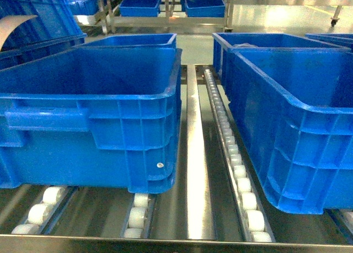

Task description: Sort blue parts and orange caps into right shelf containers

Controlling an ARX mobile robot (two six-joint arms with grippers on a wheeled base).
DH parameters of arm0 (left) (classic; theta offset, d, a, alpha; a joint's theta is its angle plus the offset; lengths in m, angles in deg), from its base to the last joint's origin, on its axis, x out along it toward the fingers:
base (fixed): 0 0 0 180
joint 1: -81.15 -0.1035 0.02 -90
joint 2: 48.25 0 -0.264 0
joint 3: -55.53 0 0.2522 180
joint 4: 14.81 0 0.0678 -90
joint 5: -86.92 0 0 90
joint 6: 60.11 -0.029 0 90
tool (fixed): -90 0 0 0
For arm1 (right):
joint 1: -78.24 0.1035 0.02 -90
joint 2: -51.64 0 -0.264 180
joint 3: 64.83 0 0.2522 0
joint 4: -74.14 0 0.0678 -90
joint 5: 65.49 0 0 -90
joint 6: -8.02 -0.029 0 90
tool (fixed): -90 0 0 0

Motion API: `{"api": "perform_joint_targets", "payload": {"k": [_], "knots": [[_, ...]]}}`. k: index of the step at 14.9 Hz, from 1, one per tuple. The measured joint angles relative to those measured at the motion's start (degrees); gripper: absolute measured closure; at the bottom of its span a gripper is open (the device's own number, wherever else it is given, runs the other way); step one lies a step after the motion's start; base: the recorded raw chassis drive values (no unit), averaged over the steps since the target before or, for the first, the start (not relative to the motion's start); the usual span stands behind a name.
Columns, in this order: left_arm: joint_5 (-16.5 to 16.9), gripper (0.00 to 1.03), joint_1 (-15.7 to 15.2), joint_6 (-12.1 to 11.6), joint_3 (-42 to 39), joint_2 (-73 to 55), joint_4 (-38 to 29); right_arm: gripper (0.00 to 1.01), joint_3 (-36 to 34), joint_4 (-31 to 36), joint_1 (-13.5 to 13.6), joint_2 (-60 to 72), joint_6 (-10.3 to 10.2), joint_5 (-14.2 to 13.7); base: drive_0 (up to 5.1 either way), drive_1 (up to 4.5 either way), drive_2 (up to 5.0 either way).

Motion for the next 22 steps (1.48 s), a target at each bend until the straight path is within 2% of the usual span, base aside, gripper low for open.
{"api": "perform_joint_targets", "payload": {"k": [13,14,15,16,17,19,20,21,22], "knots": [[0.0,0.6,0.0,0.0,0.0,0.0,0.0,0.62,0.0,0.0,0.0,0.0,0.0,0.0,0.0,0.0,0.0],[-10.4,0.6,6.3,-0.3,-0.4,-6.2,-16.7,0.62,0.1,9.6,6.9,4.5,4.9,-17.1,0.0,0.0,0.0],[-14.9,0.6,11.5,-0.5,-0.2,-15.3,-27.8,0.62,0.3,14.9,6.0,9.3,6.7,-20.5,0.0,0.0,0.0],[-18.2,0.6,14.7,-0.8,-0.1,-24.7,-35.9,0.62,1.3,19.9,4.2,14.6,7.1,-20.3,0.0,0.0,0.0],[-19.6,0.6,16.0,-1.4,0.1,-33.8,-44.7,0.62,3.2,25.9,3.1,20.3,7.6,-18.1,0.0,0.0,0.0],[-20.0,0.6,15.9,-1.8,6.1,-57.0,-64.3,0.62,12.1,44.3,-0.3,40.0,7.9,-10.0,0.0,0.0,0.0],[-20.1,0.6,15.7,-1.8,12.1,-66.2,-70.1,0.62,16.8,50.6,-1.9,49.4,8.0,-7.5,0.0,0.0,0.0],[-20.2,0.6,15.5,-1.7,17.3,-73.1,-71.6,0.62,21.4,53.5,-3.2,57.9,7.7,-5.0,0.0,0.0,0.0],[-20.1,0.6,15.1,-1.3,23.8,-82.3,-69.7,0.62,27.3,52.8,-4.3,67.3,7.0,-2.6,0.0,0.0,0.0]]}}
